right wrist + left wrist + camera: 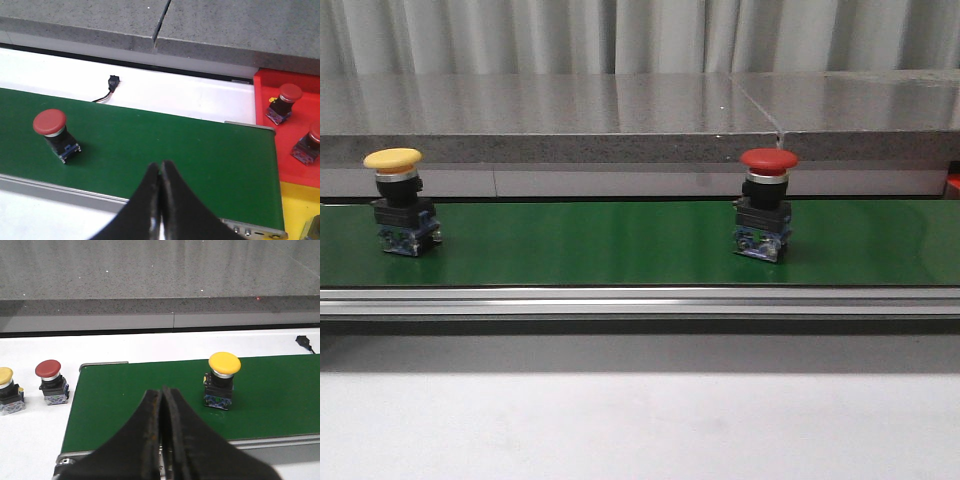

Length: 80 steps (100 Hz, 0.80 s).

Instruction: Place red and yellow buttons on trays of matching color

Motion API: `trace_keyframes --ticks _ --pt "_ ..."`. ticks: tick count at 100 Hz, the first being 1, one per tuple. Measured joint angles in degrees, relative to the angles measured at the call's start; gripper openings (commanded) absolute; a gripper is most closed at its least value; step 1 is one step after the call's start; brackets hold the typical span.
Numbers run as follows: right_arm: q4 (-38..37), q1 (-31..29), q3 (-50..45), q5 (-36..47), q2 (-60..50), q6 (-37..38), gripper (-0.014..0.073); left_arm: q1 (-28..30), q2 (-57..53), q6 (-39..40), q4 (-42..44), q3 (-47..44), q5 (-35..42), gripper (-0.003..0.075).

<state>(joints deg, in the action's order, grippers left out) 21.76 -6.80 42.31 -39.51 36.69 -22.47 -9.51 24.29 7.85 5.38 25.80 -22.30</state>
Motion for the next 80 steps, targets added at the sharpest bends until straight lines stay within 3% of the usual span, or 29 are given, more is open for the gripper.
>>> trace_keyframes --ticks 19,28,53,80 --pt "1.8 0.0 0.0 -0.7 0.0 0.0 0.0549 0.0 0.0 0.0 0.0 0.0 0.0 -0.0019" --pt "2.2 0.0 0.0 -0.7 0.0 0.0 0.0669 0.0 0.0 0.0 0.0 0.0 0.0 -0.0019" --pt "4.7 0.0 0.0 2.1 1.4 0.0 0.0647 0.0 0.0 0.0 0.0 0.0 0.0 -0.0019" --pt "6.2 0.0 3.1 1.1 12.2 -0.4 0.0647 0.0 0.0 0.0 0.0 0.0 0.0 -0.0019"
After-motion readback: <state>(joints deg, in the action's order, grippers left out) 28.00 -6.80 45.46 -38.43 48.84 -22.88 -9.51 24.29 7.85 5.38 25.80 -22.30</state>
